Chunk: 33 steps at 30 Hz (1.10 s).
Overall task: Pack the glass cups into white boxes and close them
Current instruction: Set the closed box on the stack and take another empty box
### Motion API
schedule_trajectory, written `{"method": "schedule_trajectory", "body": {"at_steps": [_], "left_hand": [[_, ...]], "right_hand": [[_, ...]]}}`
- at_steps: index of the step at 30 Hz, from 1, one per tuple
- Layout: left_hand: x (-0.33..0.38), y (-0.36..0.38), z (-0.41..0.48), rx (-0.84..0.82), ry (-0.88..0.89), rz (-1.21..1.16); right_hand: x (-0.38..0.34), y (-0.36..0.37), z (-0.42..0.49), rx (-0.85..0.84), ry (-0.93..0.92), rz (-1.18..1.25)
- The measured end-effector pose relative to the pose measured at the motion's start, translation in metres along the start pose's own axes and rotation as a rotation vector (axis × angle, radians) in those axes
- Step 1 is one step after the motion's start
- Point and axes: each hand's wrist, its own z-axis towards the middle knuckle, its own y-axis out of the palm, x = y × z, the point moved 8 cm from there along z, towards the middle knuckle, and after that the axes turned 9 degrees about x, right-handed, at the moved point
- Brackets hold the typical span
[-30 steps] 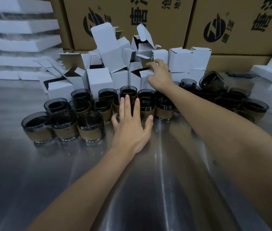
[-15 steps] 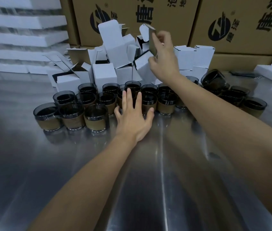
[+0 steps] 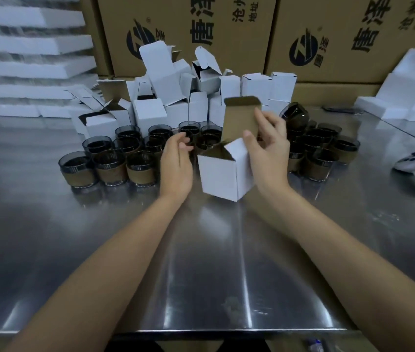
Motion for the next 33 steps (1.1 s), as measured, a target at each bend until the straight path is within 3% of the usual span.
{"method": "schedule_trajectory", "body": {"at_steps": [5, 7, 9, 12, 14, 17, 22, 27, 33], "left_hand": [[0.013, 0.012, -0.014, -0.262, 0.092, -0.038], [0.015, 0.012, -0.017, -0.303, 0.043, -0.101], [0.013, 0.011, -0.018, -0.306, -0.021, -0.161], [0.01, 0.003, -0.014, -0.221, -0.108, -0.225], [0.01, 0.005, -0.015, -0.232, -0.195, -0.283], [0.007, 0.023, -0.03, -0.365, -0.38, -0.379], [0.006, 0.035, -0.039, -0.438, -0.438, -0.48], [0.003, 0.032, -0.036, -0.472, -0.359, -0.43], [0.001, 0.027, -0.027, -0.336, -0.287, -0.288]], "right_hand": [[0.036, 0.014, -0.018, -0.215, 0.247, 0.125], [0.034, 0.016, -0.018, -0.214, 0.208, 0.106], [0.022, 0.012, -0.016, -0.167, 0.053, -0.044], [0.003, 0.002, -0.015, -0.075, -0.135, -0.206], [-0.002, 0.002, -0.016, -0.103, -0.134, -0.253], [0.007, 0.013, -0.022, -0.277, -0.042, -0.472], [0.011, 0.02, -0.034, -0.383, 0.027, -0.547], [0.01, 0.018, -0.031, -0.339, -0.008, -0.506], [0.02, 0.004, -0.022, -0.155, 0.029, -0.356]]}}
